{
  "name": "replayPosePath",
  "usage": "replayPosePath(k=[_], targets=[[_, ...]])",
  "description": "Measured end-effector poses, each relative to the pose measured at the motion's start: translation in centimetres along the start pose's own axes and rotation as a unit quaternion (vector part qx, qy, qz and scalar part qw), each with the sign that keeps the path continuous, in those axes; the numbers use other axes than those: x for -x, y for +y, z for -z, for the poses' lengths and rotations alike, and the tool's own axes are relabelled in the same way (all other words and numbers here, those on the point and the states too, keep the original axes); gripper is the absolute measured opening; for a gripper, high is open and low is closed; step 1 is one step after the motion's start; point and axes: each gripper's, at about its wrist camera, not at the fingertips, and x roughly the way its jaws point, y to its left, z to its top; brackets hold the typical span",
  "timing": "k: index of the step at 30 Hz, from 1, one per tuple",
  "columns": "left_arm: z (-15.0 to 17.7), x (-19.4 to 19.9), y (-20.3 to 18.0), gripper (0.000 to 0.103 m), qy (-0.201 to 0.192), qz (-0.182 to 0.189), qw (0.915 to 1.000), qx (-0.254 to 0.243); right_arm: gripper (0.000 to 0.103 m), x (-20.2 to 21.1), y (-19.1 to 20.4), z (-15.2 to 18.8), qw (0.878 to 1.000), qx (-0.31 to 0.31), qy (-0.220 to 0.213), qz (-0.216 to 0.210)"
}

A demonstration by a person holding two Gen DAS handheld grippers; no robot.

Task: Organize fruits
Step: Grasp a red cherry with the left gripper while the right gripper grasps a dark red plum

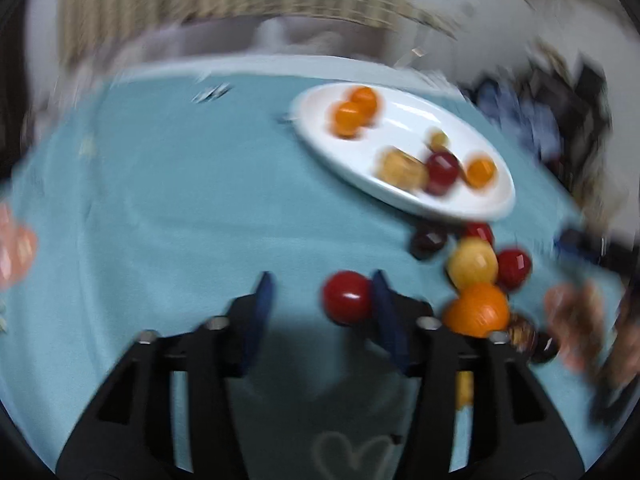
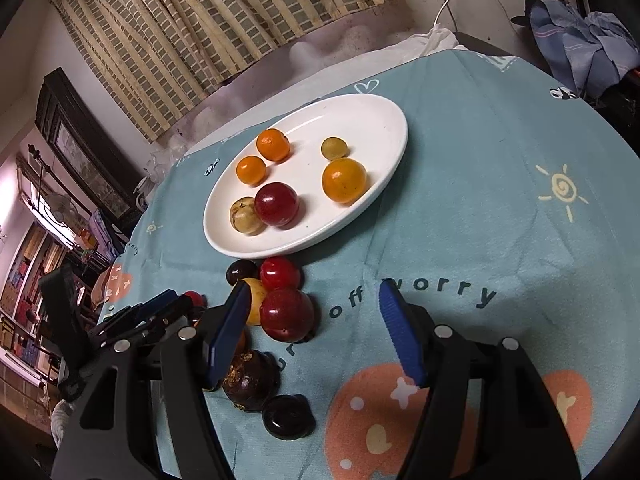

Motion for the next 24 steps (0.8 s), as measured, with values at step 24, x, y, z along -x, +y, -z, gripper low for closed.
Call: replayPosePath(k=[24], targets=[[1.6, -1.1, -5.4, 0.061, 0.003, -0.107, 0.9824, -0.153, 0.066, -0.4, 0.8, 0.2, 0.999, 0.034, 0.008, 0.023]])
